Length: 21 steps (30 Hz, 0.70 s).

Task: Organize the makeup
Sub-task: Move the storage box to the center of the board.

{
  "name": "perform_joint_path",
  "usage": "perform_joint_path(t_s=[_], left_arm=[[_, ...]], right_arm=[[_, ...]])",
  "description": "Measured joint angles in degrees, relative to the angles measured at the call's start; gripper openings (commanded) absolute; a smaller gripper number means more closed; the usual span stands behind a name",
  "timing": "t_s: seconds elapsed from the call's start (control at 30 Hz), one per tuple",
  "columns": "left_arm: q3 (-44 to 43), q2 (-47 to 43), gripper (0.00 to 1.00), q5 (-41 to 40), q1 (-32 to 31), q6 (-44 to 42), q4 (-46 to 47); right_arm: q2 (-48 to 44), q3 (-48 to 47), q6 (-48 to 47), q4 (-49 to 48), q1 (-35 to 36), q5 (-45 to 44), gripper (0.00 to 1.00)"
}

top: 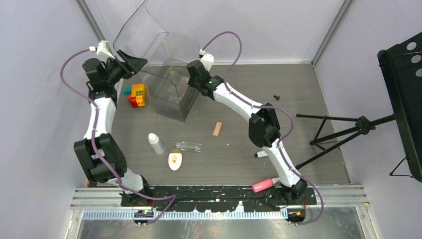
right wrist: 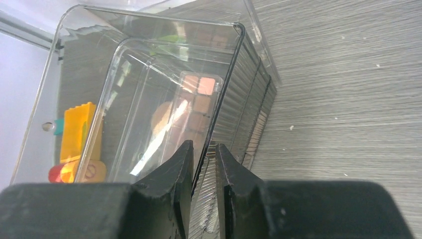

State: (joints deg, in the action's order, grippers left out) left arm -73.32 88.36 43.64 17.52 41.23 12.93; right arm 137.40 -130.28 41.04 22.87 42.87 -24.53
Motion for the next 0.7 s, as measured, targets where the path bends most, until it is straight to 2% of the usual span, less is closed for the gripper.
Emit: perform_joint_path(t_s=[0.07, 0.33, 0.7], left_arm=[[0.1, -0.5, 0.64, 0.0, -0.7, -0.3, -0.7], [0.4, -1.3, 0.64, -0.1, -1.9, -1.2, -1.9], [0.4, -1.4, 0.61, 0.0, -2.8, -1.3, -2.5]], right_arm=[[-1.3, 2.0, -0.5, -0.2, -0.2, -0.2, 0.09], [-5.6, 8.4, -1.3, -1.0, -0.7, 0.3, 0.09], [-7.8, 10.6, -3.8, 0.9, -0.9, 0.0, 0.04]])
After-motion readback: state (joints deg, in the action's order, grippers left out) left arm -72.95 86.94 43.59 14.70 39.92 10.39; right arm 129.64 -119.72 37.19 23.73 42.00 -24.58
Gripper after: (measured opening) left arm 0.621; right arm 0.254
